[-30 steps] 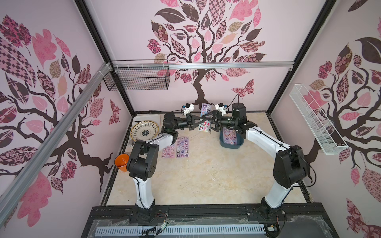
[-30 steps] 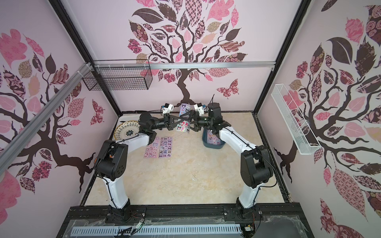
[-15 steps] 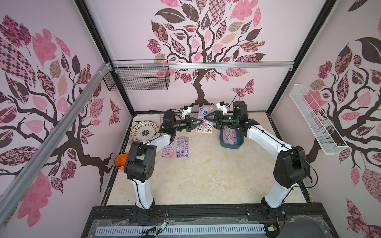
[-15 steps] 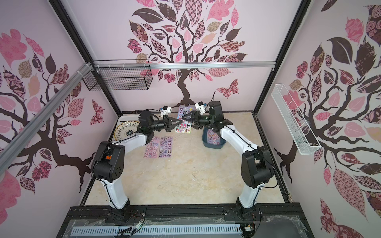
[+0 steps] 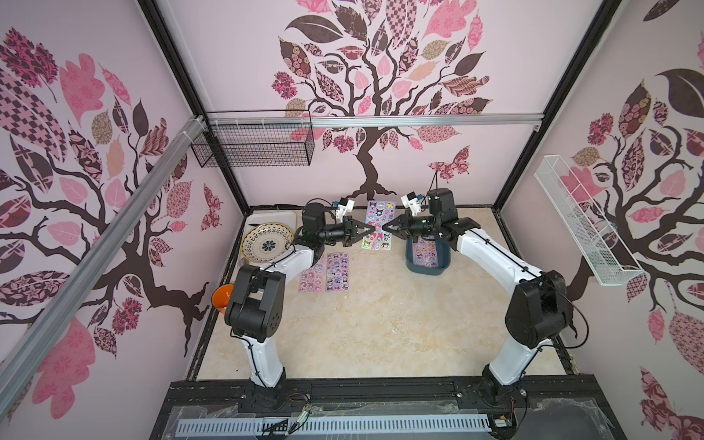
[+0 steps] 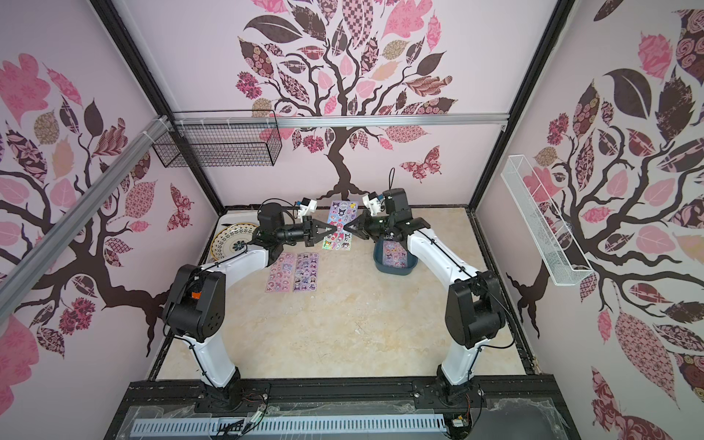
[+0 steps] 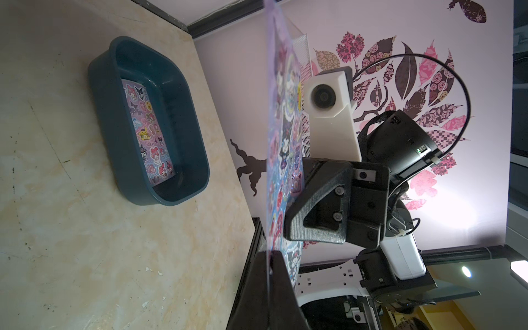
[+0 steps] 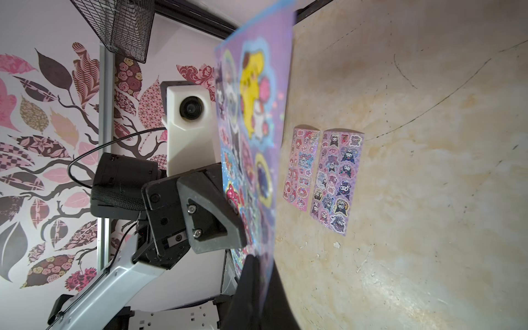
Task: Take the stickers out of the storage box
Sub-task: Place the sticker at the center of the board.
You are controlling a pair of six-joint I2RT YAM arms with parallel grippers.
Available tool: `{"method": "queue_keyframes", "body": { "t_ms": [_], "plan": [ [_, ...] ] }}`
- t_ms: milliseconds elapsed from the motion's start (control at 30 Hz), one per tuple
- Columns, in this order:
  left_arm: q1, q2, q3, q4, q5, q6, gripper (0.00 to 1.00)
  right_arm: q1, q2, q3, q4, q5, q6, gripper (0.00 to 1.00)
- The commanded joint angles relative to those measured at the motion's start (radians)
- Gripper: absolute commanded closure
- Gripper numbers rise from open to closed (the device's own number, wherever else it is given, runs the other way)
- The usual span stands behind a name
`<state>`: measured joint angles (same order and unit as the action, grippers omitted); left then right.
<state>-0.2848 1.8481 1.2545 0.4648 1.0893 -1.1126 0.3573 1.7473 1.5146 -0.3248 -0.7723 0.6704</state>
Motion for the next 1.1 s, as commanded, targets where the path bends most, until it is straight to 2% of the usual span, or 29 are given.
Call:
{"method": "queue_keyframes", "body": {
  "t_ms": [0,200,367,500,567,667,1067],
  "plan": [
    [-0.002,-0.020,0.022,-0.024,-0.002,0.041,1.00,0.003,-0.005,0.057,-0.071,0.055,-0.049,1.00],
    [-0.004,-0.032,0.035,-0.124,-0.022,0.115,0.98,0.008,0.000,0.080,-0.153,0.103,-0.100,1.00],
    [-0.002,-0.055,0.065,-0.345,-0.092,0.272,0.81,0.007,0.013,0.099,-0.185,0.096,-0.119,1.00],
    [0.010,-0.077,0.102,-0.562,-0.200,0.416,0.66,0.009,0.047,0.114,-0.233,0.084,-0.148,1.00],
    [0.020,-0.086,0.111,-0.633,-0.248,0.461,0.66,0.010,0.075,0.114,-0.260,0.082,-0.166,1.00],
    [0.040,-0.096,0.108,-0.649,-0.272,0.470,0.66,0.020,0.130,0.113,-0.290,0.085,-0.190,1.00],
    [0.073,-0.104,0.097,-0.648,-0.289,0.470,0.66,0.131,0.371,0.191,-0.256,0.013,-0.175,1.00]
  ]
}}
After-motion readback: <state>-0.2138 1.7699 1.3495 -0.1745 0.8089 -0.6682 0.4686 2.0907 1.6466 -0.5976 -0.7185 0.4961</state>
